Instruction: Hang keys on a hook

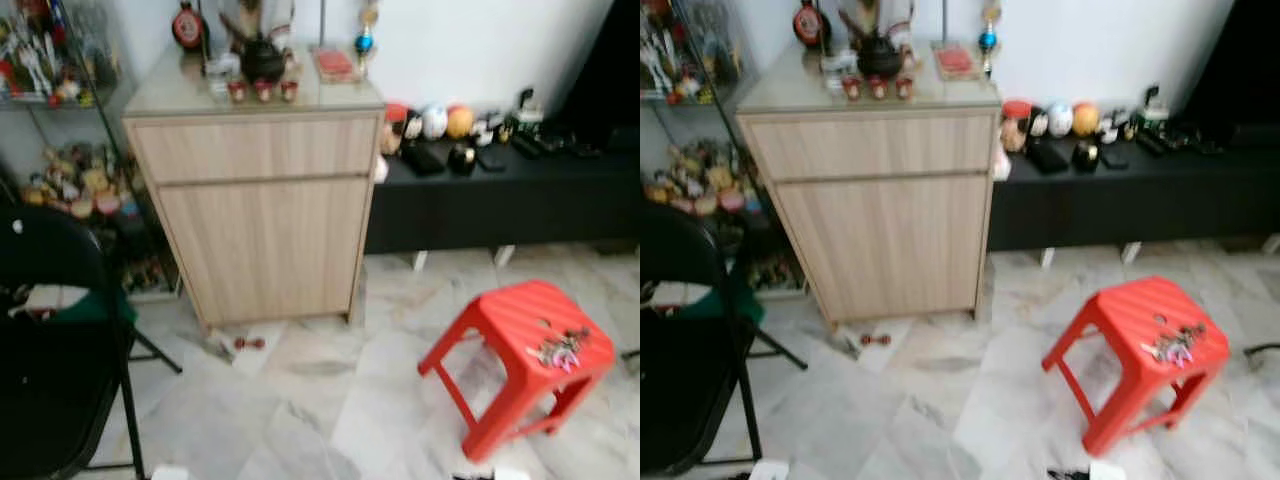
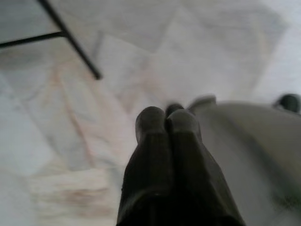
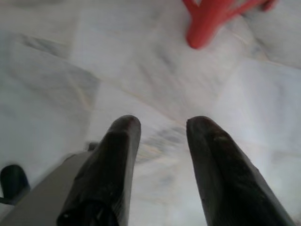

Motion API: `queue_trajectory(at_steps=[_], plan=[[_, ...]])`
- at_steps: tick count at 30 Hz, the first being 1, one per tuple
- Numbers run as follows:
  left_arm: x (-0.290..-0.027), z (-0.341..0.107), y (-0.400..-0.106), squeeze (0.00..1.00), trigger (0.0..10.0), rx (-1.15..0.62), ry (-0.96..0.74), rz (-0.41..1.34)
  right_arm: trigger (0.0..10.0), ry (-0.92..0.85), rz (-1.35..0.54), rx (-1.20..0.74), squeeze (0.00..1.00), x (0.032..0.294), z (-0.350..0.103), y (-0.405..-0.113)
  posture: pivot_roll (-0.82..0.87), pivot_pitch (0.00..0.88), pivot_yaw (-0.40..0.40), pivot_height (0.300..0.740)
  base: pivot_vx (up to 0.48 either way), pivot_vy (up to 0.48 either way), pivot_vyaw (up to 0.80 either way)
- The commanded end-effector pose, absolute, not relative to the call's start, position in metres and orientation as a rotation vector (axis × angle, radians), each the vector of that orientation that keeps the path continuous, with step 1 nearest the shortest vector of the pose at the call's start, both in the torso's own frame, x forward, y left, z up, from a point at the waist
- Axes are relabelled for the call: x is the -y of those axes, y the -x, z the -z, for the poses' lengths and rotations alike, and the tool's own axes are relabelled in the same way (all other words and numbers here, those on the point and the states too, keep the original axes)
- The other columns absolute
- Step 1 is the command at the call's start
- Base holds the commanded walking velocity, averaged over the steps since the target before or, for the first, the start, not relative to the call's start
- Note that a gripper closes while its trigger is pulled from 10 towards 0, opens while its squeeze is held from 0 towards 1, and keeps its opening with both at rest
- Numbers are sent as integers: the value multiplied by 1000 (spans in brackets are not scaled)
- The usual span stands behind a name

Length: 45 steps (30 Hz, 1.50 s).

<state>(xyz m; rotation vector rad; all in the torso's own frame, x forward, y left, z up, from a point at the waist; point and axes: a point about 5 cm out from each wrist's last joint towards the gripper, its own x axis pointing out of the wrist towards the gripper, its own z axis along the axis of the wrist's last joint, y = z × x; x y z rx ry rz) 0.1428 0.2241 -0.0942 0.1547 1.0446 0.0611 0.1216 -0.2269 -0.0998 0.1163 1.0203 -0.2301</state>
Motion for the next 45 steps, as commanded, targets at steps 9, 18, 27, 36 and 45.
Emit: queue_trajectory(at_steps=[9, 18, 27, 36, 45], plan=[[-228, 95, -139, 0, 10000, -1063, -152, -64, 10000, -126, 230, -1006, 0, 226, 99, -125, 175, 0, -33, 740, 0, -424, 0], [-228, 95, -139, 0, 10000, -1062, -147, -64, 10000, -124, 228, -1005, 0, 226, 99, -125, 174, 0, -33, 740, 0, -426, 0], [-228, 95, -139, 0, 10000, -1060, -140, -68, 10000, -117, 222, -1005, 0, 226, 99, -125, 177, 0, -38, 740, 0, -425, 0], [-227, 95, -139, 0, 10000, -1062, -120, -77, 10000, -113, 219, -1005, 0, 226, 98, -126, 173, 0, -43, 740, 0, -281, 0], [-227, 95, -139, 0, 10000, -1053, -102, -81, 10000, -114, 219, -1006, 0, 226, 99, -125, 170, 0, -38, 740, 0, 0, 0]])
